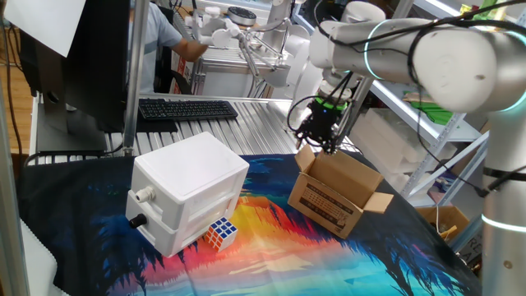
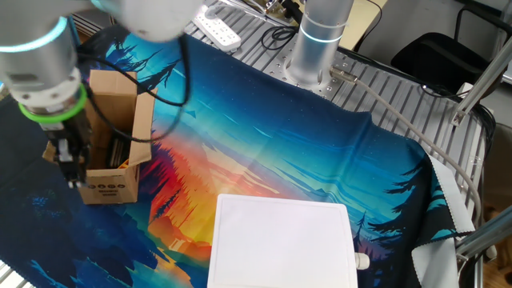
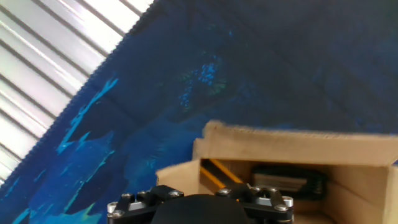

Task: Cover the box

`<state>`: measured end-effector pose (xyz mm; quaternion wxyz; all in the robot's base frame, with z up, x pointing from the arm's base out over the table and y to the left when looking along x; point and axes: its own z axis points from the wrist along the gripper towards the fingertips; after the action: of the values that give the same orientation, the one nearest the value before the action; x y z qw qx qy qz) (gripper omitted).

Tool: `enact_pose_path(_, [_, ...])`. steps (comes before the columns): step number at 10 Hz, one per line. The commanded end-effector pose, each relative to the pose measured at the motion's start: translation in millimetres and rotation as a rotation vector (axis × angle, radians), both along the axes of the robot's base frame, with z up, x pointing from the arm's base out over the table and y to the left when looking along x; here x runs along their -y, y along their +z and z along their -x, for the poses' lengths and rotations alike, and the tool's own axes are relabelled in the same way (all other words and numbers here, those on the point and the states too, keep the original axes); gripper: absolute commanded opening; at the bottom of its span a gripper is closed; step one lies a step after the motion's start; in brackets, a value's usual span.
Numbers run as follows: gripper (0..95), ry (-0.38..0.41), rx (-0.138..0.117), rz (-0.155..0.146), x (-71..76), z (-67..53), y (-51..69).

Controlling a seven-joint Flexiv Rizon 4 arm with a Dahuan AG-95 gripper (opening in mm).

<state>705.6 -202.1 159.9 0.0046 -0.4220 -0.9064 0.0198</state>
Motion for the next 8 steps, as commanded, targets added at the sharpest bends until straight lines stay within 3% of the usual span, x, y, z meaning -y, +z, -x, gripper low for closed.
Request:
enact_pose_path(1, [76.0,0.005,0.009,0.007,3.2,12.6,3.5])
enact_pose_path(4, [76.0,0.008,0.007,0.003,11.3,23.6,7.3])
enact_pose_path(8, [76.0,0.018,0.031,0.008,24.0,44.6,-14.3])
